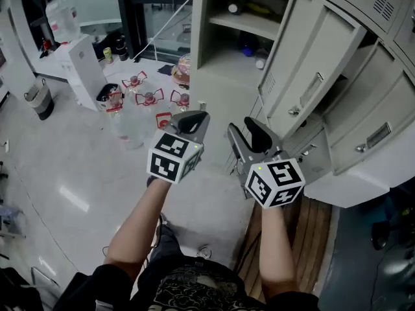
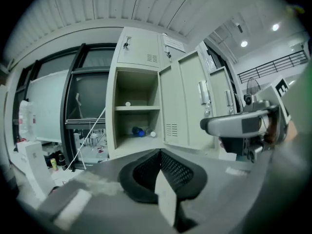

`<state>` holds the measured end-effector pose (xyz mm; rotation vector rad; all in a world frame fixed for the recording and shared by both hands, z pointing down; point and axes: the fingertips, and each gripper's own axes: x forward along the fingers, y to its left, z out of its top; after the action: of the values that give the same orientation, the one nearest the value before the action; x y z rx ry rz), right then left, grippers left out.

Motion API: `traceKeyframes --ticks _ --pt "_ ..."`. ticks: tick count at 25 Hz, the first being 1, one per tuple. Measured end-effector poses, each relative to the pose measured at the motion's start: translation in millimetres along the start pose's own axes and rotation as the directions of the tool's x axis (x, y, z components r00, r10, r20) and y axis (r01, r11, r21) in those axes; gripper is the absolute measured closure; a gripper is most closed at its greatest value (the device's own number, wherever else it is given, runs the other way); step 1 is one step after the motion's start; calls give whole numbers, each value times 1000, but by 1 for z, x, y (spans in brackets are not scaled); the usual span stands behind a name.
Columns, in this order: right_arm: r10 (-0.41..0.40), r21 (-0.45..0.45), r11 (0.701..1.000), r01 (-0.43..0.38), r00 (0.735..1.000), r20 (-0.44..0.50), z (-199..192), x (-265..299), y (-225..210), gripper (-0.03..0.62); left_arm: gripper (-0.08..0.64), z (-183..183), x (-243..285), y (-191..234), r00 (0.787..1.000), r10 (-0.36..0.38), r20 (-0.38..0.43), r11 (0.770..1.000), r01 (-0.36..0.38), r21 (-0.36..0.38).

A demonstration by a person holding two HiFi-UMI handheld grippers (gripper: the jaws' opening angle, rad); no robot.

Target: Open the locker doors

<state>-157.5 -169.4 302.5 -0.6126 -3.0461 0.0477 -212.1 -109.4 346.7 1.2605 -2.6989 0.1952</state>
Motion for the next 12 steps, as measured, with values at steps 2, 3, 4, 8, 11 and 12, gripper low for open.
traceKeyframes --ticks 2,3,4,8,11,12 --pt "8 1 1000 -8 1000 -25 -18 25 5 416 558 -12 -3 17 1000 16 -8 1000 -16 -5" --pt "15 3 1000 -15 999 -37 -27 38 8 416 557 -18 -5 27 1000 23 -13 1000 -23 -10" --pt "22 5 1000 -22 999 -47 -35 50 12 416 558 -23 -7 37 999 30 -19 999 -30 -13" --pt "25 20 1000 -24 997 -67 -66 98 22 416 557 -44 -9 80 998 52 -39 999 -52 2" --pt "11 33 999 -8 996 -92 -93 131 21 416 558 -60 -5 111 997 62 -45 998 -61 8" --pt "7 39 999 -3 995 -102 -104 141 21 416 557 -65 -4 120 997 58 -51 998 -58 3"
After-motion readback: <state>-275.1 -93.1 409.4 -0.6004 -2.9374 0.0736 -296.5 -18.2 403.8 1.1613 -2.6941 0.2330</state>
